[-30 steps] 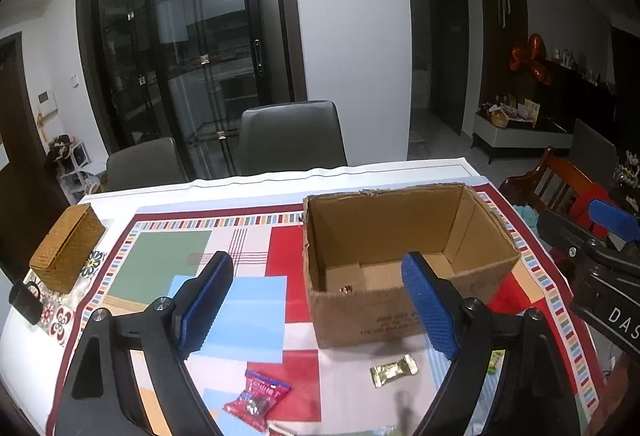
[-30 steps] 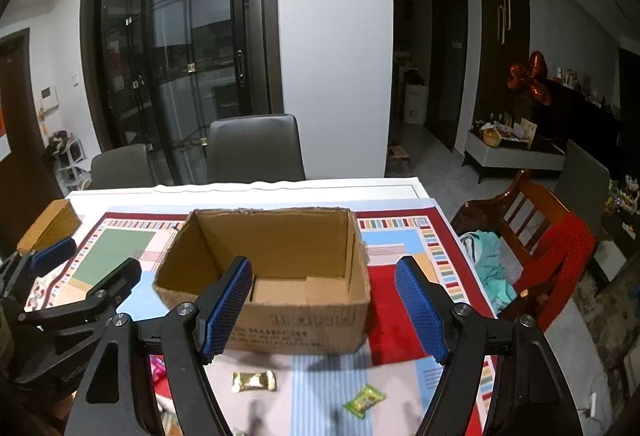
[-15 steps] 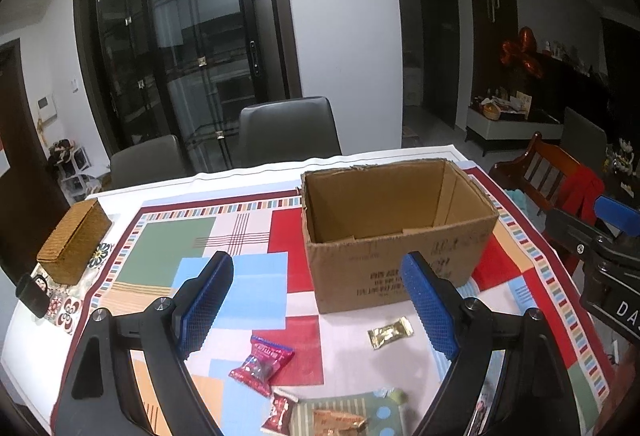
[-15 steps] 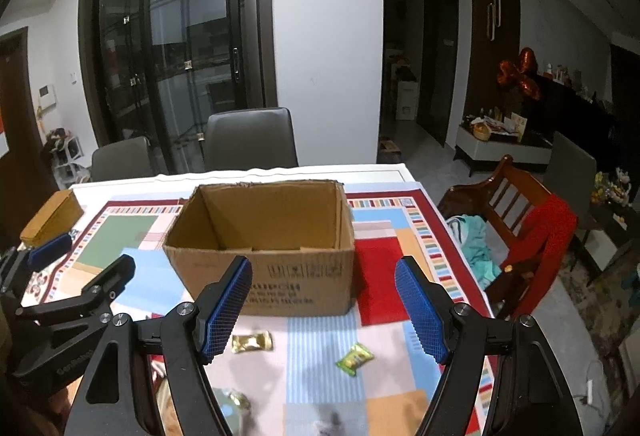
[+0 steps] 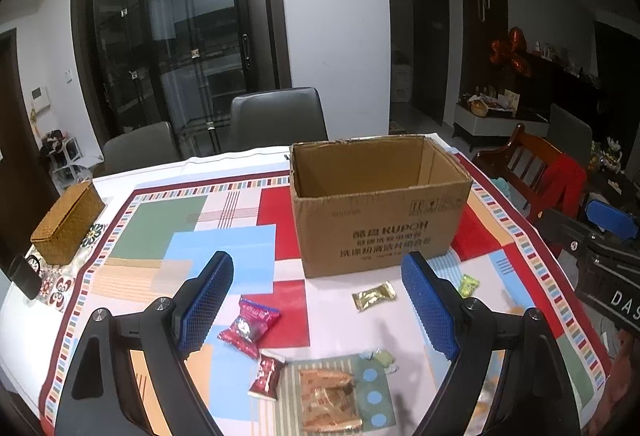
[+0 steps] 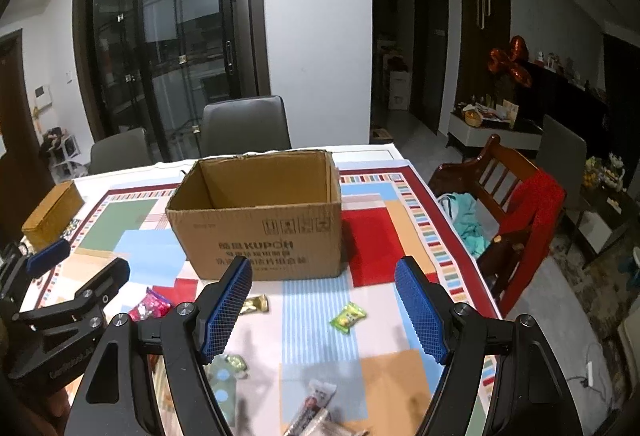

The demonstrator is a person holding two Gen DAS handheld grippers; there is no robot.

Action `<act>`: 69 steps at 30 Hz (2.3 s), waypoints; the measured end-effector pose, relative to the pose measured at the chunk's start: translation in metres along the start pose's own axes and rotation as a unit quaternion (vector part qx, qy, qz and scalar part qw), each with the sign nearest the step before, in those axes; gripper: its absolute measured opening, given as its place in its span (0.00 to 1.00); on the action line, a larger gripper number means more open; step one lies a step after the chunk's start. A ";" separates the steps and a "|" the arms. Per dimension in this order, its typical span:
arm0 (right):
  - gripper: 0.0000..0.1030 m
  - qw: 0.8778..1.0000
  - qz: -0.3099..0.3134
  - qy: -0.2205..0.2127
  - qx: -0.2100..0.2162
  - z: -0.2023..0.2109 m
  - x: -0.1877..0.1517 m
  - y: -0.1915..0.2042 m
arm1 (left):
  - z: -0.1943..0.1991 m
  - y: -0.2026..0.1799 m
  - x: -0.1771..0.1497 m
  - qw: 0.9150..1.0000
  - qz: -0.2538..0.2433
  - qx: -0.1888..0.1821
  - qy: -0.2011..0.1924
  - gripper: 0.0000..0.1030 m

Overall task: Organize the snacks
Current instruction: 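Withdraw both open tools from the box back over the snacks, then grasp the Fortune Biscuits packet with the left tool while the right tool grasps the white pastry packet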

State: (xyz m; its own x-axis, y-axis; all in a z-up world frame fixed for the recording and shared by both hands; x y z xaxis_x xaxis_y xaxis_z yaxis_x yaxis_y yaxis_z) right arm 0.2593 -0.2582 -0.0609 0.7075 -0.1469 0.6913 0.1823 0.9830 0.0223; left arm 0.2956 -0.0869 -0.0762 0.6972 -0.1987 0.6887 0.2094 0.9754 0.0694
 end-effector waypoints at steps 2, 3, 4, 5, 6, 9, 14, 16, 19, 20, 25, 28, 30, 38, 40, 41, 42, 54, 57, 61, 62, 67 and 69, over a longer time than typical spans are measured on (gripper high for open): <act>0.73 1.000 0.000 0.001 -0.001 0.003 -0.004 0.000 | 0.002 0.000 -0.006 1.000 0.000 -0.001 0.002 0.84; 0.73 1.000 0.002 0.001 -0.002 0.004 -0.006 0.000 | 0.002 -0.001 -0.010 1.000 0.000 -0.004 0.004 0.84; 0.73 1.000 0.004 0.001 -0.003 0.005 -0.007 0.000 | 0.002 -0.002 -0.014 1.000 0.000 -0.006 0.007 0.84; 0.73 1.000 0.007 0.001 -0.005 0.006 -0.009 0.000 | 0.003 -0.002 -0.016 1.000 -0.001 -0.006 0.008 0.84; 0.73 1.000 0.008 0.002 -0.007 0.007 -0.012 -0.001 | 0.004 -0.003 -0.019 1.000 -0.003 -0.005 0.008 0.84; 0.73 1.000 0.012 0.005 -0.009 0.012 -0.020 -0.003 | 0.006 -0.007 -0.031 1.000 -0.007 -0.007 0.012 0.84; 0.73 1.000 0.013 0.012 -0.012 0.016 -0.033 -0.004 | 0.006 -0.012 -0.047 1.000 -0.009 -0.007 0.018 0.84; 0.73 1.000 0.011 0.015 -0.012 0.018 -0.041 -0.005 | 0.006 -0.013 -0.054 1.000 -0.008 -0.007 0.020 0.84; 0.73 1.000 0.013 0.023 -0.014 0.017 -0.051 -0.006 | 0.005 -0.014 -0.065 1.000 -0.011 -0.005 0.025 0.84; 0.73 0.999 0.014 0.026 -0.015 0.015 -0.055 -0.006 | 0.003 -0.015 -0.069 1.000 -0.012 -0.005 0.028 0.84; 0.73 0.999 0.009 0.040 -0.020 0.008 -0.070 -0.010 | -0.001 -0.016 -0.081 0.999 -0.016 -0.002 0.037 0.84; 0.73 0.998 -0.007 0.057 -0.015 0.002 -0.085 -0.013 | -0.005 -0.016 -0.088 0.999 -0.013 -0.003 0.043 0.84; 0.73 0.998 -0.014 0.066 -0.013 -0.002 -0.095 -0.013 | -0.008 -0.016 -0.092 0.999 -0.016 0.000 0.046 0.84; 0.73 0.995 -0.022 0.096 -0.025 -0.019 -0.126 -0.017 | -0.020 -0.009 -0.109 0.998 -0.020 0.017 0.058 0.84; 0.73 0.994 -0.024 0.103 -0.029 -0.023 -0.133 -0.017 | -0.026 -0.007 -0.115 0.998 -0.018 0.019 0.065 0.84; 0.73 0.994 -0.026 0.106 -0.031 -0.026 -0.136 -0.016 | -0.029 -0.006 -0.117 0.997 -0.017 0.019 0.068 0.84; 0.73 0.993 -0.030 0.108 -0.033 -0.028 -0.138 -0.017 | -0.033 -0.005 -0.119 0.997 -0.015 0.019 0.073 0.84; 0.73 0.984 -0.100 0.127 -0.077 -0.051 -0.163 -0.024 | -0.069 0.013 -0.139 0.994 0.018 0.025 0.104 0.84; 0.73 0.982 -0.102 0.134 -0.086 -0.056 -0.168 -0.024 | -0.076 0.017 -0.143 0.993 0.024 0.028 0.108 0.84; 0.73 0.978 -0.117 0.149 -0.087 -0.064 -0.174 -0.026 | -0.083 0.019 -0.149 0.993 0.027 0.034 0.113 0.84; 0.73 0.977 -0.120 0.151 -0.088 -0.066 -0.175 -0.026 | -0.085 0.020 -0.150 0.992 0.029 0.034 0.116 0.84; 0.73 0.973 -0.133 0.166 -0.091 -0.074 -0.181 -0.026 | -0.093 0.024 -0.155 0.991 0.039 0.034 0.123 0.84; 0.73 0.972 -0.136 0.170 -0.091 -0.076 -0.184 -0.026 | -0.096 0.024 -0.157 0.991 0.039 0.034 0.125 0.84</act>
State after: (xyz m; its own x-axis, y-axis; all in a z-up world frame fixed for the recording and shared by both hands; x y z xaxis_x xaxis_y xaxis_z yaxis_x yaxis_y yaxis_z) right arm 0.1767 -0.2651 -0.2435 0.7958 -0.4566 0.3977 0.4894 0.8718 0.0214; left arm 0.2572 -0.0415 -0.2517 0.8597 -0.1313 0.4935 0.1076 0.9913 0.0763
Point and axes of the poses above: each gripper's, at about its wrist camera, not at the fingertips, and z roughly against the way its jaws point, y to its left, x to its top, the point moved 10 cm from there along -z, roughly the way its jaws point, and after that the axes turned 10 degrees about y, right-handed, at the moved point
